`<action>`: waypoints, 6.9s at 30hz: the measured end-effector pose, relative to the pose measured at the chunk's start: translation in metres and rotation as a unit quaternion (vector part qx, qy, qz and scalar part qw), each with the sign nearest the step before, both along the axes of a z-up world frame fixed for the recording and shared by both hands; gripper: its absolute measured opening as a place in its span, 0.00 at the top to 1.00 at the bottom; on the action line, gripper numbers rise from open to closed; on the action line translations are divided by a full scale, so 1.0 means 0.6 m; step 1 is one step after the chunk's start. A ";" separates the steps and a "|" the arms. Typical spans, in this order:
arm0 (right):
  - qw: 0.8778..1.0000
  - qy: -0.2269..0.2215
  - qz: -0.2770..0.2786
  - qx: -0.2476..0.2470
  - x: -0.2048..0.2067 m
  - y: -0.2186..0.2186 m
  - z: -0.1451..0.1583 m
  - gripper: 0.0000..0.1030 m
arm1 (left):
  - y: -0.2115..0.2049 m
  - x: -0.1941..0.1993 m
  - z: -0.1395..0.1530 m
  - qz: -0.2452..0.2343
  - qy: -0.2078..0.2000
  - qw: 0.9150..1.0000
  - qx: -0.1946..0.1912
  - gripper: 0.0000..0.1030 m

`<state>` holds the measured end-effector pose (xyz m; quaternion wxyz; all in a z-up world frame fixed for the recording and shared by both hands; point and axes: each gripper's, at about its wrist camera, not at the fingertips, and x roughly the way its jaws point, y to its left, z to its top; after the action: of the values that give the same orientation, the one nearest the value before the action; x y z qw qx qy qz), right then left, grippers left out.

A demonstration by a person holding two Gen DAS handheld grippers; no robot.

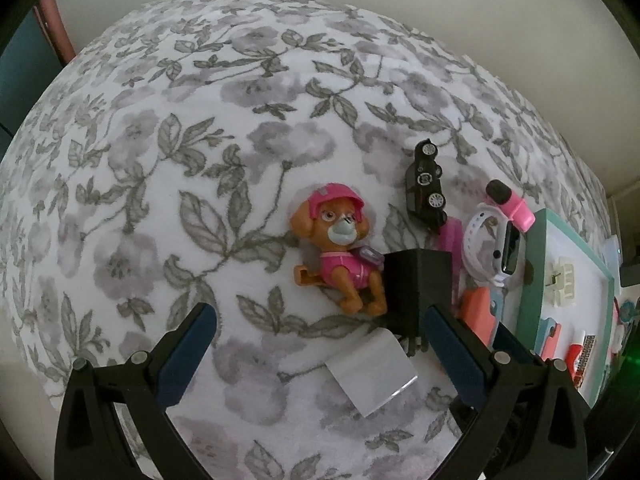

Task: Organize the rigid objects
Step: 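Grasp the pink-blue phone case with the right gripper while the left grasps the white charger, then carry the phone case and white charger over the tray with both grippers, then release the white charger with the left gripper while the right releases the phone case in the tray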

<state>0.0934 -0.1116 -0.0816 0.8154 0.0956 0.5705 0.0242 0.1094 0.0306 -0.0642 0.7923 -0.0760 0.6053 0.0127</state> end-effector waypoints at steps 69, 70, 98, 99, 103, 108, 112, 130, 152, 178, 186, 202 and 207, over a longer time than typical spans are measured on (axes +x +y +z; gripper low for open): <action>0.992 0.049 0.079 -0.082 -0.064 0.030 -0.001 0.52 | -0.022 -0.047 -0.059 -0.038 0.038 0.998 0.014 0.41; 0.991 0.048 0.083 -0.091 -0.065 0.038 -0.003 0.52 | -0.024 -0.051 -0.058 -0.036 0.038 0.999 0.012 0.41; 0.997 -0.050 0.033 -0.055 -0.072 -0.004 0.122 0.54 | -0.025 -0.068 0.081 -0.026 -0.060 0.998 0.001 0.41; 0.997 -0.055 0.026 -0.055 -0.072 -0.010 0.129 0.54 | -0.036 -0.065 0.088 -0.032 -0.063 0.997 0.000 0.41; 0.996 -0.064 -0.005 -0.063 -0.070 -0.045 0.140 0.54 | -0.087 -0.052 0.102 -0.062 -0.064 0.996 -0.014 0.41; 0.992 -0.066 -0.049 -0.097 -0.064 -0.099 0.146 0.54 | -0.160 -0.034 0.095 -0.096 -0.048 0.994 -0.033 0.41; 0.988 -0.063 -0.082 -0.115 -0.062 -0.154 0.146 0.54 | -0.214 -0.032 0.089 -0.122 -0.042 0.991 -0.033 0.41; 0.946 -0.011 -0.262 -0.192 -0.100 -0.370 0.115 0.53 | -0.420 -0.057 0.034 -0.224 -0.017 0.974 -0.043 0.41; 0.934 0.040 -0.316 -0.163 -0.137 -0.428 0.060 0.53 | -0.441 -0.065 -0.002 -0.236 0.013 0.971 -0.036 0.41; 0.939 0.067 -0.291 -0.172 -0.134 -0.410 0.033 0.47 | -0.365 -0.038 0.050 -0.179 -0.032 0.983 -0.010 0.37; 0.937 0.058 -0.284 -0.194 -0.132 -0.402 0.042 0.41 | -0.329 -0.025 0.053 -0.147 -0.046 0.988 0.007 0.26; 0.952 -0.018 -0.267 -0.146 -0.120 -0.349 0.087 0.23 | -0.283 -0.009 0.035 -0.104 -0.047 0.993 0.035 0.06; 0.963 -0.015 -0.239 -0.126 -0.109 -0.327 0.077 0.21 | -0.273 -0.006 0.034 -0.094 -0.046 0.994 0.033 0.05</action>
<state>0.0279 -0.3079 -0.0352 0.8112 0.1253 0.5175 -0.2417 0.1061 -0.1330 -0.0435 0.8192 0.0073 0.5717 -0.0453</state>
